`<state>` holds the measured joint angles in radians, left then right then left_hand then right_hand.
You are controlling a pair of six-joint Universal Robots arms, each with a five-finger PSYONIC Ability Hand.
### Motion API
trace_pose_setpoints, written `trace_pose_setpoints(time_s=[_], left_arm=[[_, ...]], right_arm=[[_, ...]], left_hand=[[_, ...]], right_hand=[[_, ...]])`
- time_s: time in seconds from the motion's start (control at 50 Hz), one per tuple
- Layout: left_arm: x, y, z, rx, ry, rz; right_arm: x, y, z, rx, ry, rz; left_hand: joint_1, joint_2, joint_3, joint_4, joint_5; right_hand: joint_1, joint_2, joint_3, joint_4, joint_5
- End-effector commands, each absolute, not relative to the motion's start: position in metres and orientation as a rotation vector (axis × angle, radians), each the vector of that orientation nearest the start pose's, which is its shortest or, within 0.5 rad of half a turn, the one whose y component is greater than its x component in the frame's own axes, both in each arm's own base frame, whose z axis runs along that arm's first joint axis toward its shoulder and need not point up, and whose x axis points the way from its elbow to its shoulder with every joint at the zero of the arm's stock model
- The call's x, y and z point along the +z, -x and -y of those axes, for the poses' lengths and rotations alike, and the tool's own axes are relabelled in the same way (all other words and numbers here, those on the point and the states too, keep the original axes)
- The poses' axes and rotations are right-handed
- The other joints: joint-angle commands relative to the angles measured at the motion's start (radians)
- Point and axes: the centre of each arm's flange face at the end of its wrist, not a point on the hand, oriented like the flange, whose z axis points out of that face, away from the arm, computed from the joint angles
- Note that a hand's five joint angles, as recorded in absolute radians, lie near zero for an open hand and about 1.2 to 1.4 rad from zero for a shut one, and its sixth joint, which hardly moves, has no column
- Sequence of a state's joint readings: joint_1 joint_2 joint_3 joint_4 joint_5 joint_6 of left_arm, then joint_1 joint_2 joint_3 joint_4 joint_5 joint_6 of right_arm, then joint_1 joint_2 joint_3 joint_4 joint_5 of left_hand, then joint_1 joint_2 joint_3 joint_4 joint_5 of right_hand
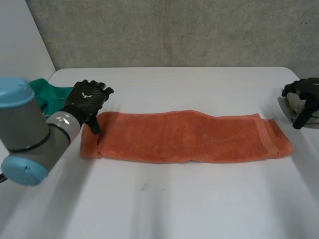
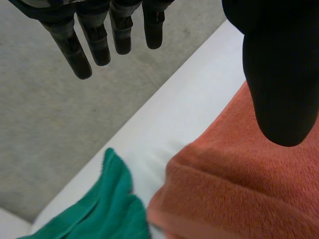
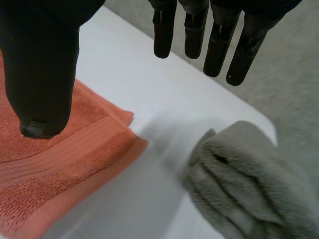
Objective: Fold the laundry.
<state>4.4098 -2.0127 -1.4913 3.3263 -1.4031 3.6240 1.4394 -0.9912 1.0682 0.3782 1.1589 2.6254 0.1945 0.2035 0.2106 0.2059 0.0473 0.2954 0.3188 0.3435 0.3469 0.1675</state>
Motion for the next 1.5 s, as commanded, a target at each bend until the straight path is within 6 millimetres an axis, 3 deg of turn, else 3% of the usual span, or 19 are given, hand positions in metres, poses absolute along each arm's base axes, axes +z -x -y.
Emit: trace_pose_setpoints(time_s=[0.02, 0.16, 0.34, 0.46, 0.62, 0.72, 0.88, 0.94, 1.06, 1.14, 1.22, 1.24, 1.32, 1.36, 1.38, 1.42, 1.44, 1.5], left_arm=[[0.177, 0.257, 0.362, -1.929, -1.083, -2.386], [0.155, 0.26, 0.386, -1.892, -1.087, -2.419], [0.127, 0.264, 0.394, -1.844, -1.092, -2.449], [0.121, 0.265, 0.397, -1.838, -1.09, -2.451], [0.12, 0.265, 0.397, -1.838, -1.098, -2.437], [0.12, 0.268, 0.395, -1.829, -1.154, -2.383], [0.124, 0.27, 0.392, -1.808, -1.158, -2.32], [0.14, 0.272, 0.387, -1.841, -1.157, -2.296], [0.17, 0.27, 0.376, -1.909, -1.143, -2.243], [0.197, 0.272, 0.364, -1.998, -1.132, -2.169], [0.235, 0.269, 0.35, -2.109, -1.098, -2.068], [0.247, 0.267, 0.344, -2.14, -1.089, -2.036], [0.262, 0.263, 0.33, -2.173, -1.081, -2.016], [0.261, 0.261, 0.327, -2.169, -1.076, -2.029], [0.258, 0.258, 0.326, -2.162, -1.069, -2.044], [0.256, 0.257, 0.326, -2.156, -1.066, -2.054], [0.255, 0.256, 0.327, -2.155, -1.064, -2.054], [0.241, 0.256, 0.336, -2.123, -1.065, -2.089]], right_arm=[[0.2, -0.145, 0.427, -1.642, 0.879, -2.452], [0.177, -0.155, 0.447, -1.605, 0.862, -2.44], [0.15, -0.171, 0.457, -1.58, 0.891, -2.428], [0.137, -0.177, 0.456, -1.544, 0.903, -2.428], [0.122, -0.18, 0.454, -1.498, 0.906, -2.439], [0.12, -0.182, 0.454, -1.497, 0.906, -2.433], [0.114, -0.182, 0.452, -1.476, 0.912, -2.442], [0.115, -0.182, 0.452, -1.478, 0.913, -2.441], [0.135, -0.183, 0.451, -1.52, 0.916, -2.421], [0.167, -0.18, 0.446, -1.587, 0.918, -2.396], [0.209, -0.18, 0.435, -1.676, 0.929, -2.35], [0.23, -0.18, 0.426, -1.719, 0.944, -2.328], [0.26, -0.178, 0.404, -1.759, 0.959, -2.306], [0.265, -0.178, 0.388, -1.73, 0.979, -2.317], [0.266, -0.18, 0.384, -1.73, 0.998, -2.313], [0.265, -0.179, 0.376, -1.72, 1.032, -2.322], [0.26, -0.179, 0.371, -1.698, 1.064, -2.34], [0.253, -0.179, 0.367, -1.681, 1.103, -2.348]], left_hand=[[0.125, 0.116, 0.109, 0.113, 0.097], [0.125, 0.116, 0.109, 0.113, 0.097], [0.145, 0.136, 0.129, 0.134, 0.118], [0.347, 0.338, 0.331, 0.336, 0.32], [0.781, 0.772, 0.765, 0.77, 0.754], [1.117, 1.108, 1.101, 1.105, 1.089], [1.202, 1.193, 1.186, 1.19, 1.174], [1.202, 1.193, 1.186, 1.19, 1.174], [1.202, 1.193, 1.186, 1.19, 1.174], [1.202, 1.193, 1.186, 1.19, 1.174], [1.202, 1.193, 1.186, 1.19, 1.174], [1.202, 1.193, 1.186, 1.19, 1.174], [1.202, 1.193, 1.186, 1.19, 1.174], [0.96, 0.951, 0.944, 0.949, 0.933], [0.601, 0.592, 0.585, 0.59, 0.574], [0.305, 0.296, 0.289, 0.294, 0.278], [0.263, 0.254, 0.247, 0.252, 0.236], [0.251, 0.242, 0.235, 0.24, 0.224]], right_hand=[[0.13, 0.107, 0.082, 0.079, 0.084], [0.133, 0.11, 0.085, 0.082, 0.086], [0.195, 0.171, 0.147, 0.143, 0.148], [0.259, 0.236, 0.211, 0.208, 0.213], [0.286, 0.262, 0.237, 0.234, 0.239], [0.584, 0.561, 0.536, 0.533, 0.538], [0.96, 0.937, 0.912, 0.909, 0.914], [1.101, 1.077, 1.053, 1.049, 1.054], [1.101, 1.077, 1.053, 1.049, 1.054], [1.101, 1.077, 1.053, 1.049, 1.054], [1.101, 1.077, 1.053, 1.049, 1.054], [1.101, 1.077, 1.053, 1.049, 1.054], [1.101, 1.077, 1.053, 1.049, 1.054], [1.101, 1.077, 1.053, 1.049, 1.054], [1.101, 1.077, 1.053, 1.049, 1.054], [1.101, 1.077, 1.053, 1.049, 1.054], [1.009, 0.985, 0.961, 0.957, 0.962], [0.256, 0.232, 0.208, 0.204, 0.209]])
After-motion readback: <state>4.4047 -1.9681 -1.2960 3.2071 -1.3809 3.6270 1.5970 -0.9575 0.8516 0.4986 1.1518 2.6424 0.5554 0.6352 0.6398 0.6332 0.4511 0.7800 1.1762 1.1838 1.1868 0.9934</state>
